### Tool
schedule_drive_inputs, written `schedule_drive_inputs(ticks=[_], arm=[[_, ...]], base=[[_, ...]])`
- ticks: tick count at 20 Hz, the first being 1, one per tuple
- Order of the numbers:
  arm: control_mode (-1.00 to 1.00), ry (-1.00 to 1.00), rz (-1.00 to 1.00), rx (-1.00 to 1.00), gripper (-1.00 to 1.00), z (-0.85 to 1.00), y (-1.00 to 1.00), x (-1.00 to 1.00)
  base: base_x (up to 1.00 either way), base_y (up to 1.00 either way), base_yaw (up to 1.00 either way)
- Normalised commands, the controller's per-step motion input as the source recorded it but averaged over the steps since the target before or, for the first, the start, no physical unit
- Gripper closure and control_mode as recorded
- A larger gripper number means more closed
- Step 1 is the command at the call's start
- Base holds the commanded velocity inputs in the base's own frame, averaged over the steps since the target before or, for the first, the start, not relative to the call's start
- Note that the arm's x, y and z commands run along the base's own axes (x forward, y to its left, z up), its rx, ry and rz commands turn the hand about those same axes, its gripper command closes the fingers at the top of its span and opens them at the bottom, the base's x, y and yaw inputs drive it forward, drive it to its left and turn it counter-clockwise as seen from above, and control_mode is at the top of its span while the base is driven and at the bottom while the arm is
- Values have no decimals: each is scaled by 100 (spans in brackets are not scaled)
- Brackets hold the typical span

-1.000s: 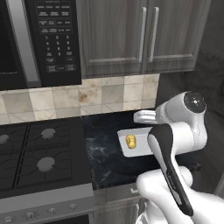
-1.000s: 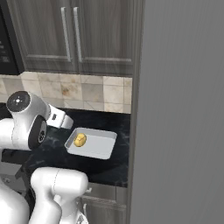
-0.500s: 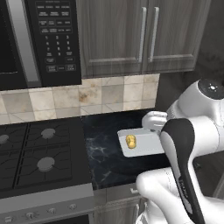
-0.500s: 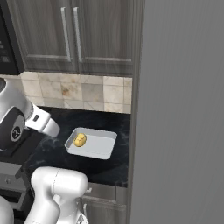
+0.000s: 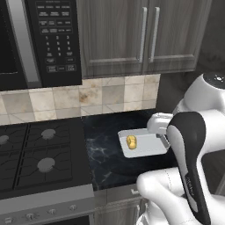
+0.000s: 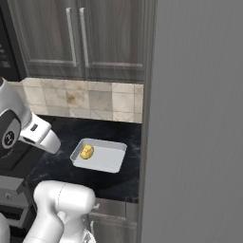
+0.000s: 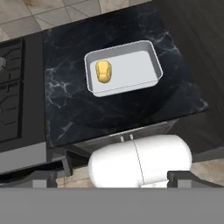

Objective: Take the eggplant and potato out of the freezer and place them in the tupperware container on the counter. Then put the tupperware containing the vegetables back in the freezer.

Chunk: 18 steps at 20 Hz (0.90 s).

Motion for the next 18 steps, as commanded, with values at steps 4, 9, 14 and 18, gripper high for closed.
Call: schedule_drive_inputs(ticks=[4,9,14,18], arm=[[-100,0,0,0,-100,0,0,-22],[100,0,0,0,-100,0,0,-18],[100,0,0,0,-100,0,0,0],[100,0,0,0,-100,0,0,0]], base=[[0,0,0],[-50,0,0],[-100,-3,-5],[-97,-1,-9]])
